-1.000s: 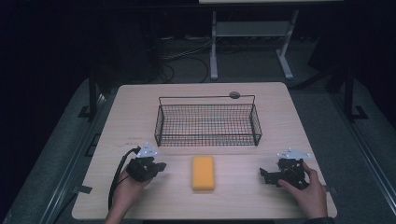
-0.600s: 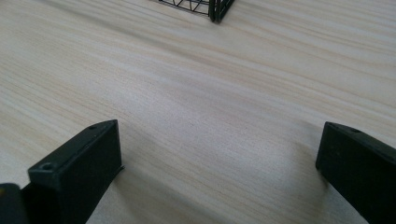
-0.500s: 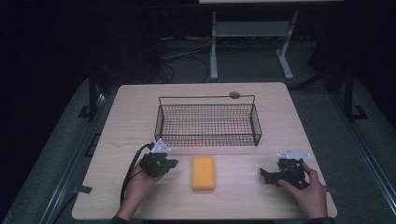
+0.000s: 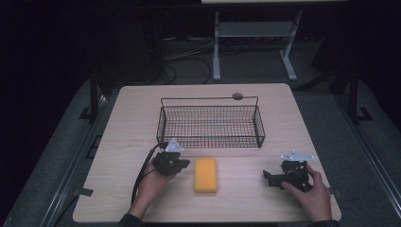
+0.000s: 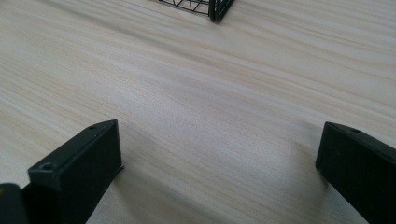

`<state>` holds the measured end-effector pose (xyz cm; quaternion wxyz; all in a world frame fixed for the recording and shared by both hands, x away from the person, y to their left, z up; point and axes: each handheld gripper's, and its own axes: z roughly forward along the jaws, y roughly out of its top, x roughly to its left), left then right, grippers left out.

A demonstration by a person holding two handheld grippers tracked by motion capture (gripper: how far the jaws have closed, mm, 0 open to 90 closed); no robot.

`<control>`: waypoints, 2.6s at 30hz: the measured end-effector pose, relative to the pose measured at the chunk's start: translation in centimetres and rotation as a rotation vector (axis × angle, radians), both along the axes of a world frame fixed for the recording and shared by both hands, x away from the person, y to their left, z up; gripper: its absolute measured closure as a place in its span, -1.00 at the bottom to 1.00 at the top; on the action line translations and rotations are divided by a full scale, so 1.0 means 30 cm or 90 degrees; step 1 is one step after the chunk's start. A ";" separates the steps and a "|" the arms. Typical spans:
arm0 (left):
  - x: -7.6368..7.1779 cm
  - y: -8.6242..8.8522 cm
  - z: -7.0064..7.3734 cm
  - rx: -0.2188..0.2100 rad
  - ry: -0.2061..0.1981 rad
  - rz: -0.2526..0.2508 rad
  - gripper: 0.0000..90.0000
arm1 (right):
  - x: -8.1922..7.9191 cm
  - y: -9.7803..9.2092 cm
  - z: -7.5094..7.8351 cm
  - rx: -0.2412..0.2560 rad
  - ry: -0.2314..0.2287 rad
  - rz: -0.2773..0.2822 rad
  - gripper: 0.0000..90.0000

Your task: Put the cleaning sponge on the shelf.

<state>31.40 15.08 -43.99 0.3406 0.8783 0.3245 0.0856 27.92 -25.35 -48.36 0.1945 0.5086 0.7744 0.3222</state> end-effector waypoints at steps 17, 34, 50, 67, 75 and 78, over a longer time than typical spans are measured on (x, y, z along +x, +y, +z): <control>0.031 -0.074 -0.023 0.003 0.009 -0.019 0.99 | 0.000 0.000 0.000 0.000 0.000 0.000 -1.00; -0.010 -0.082 0.023 -0.021 0.015 -0.042 0.99 | 0.000 0.000 0.000 0.000 0.000 0.000 -1.00; -0.164 -0.089 0.032 -0.053 0.050 -0.091 0.99 | 0.000 0.000 0.000 0.000 0.000 0.000 -1.00; -0.146 -0.052 0.025 -0.024 0.045 -0.069 0.99 | 0.000 0.000 0.000 0.000 0.000 0.000 -1.00; -0.128 -0.014 0.026 -0.019 0.041 -0.042 0.99 | 0.000 0.000 0.000 0.000 0.000 0.000 -1.00; -0.123 -0.001 0.029 -0.016 0.040 -0.033 0.99 | 0.000 0.000 0.000 0.000 0.000 0.000 -1.00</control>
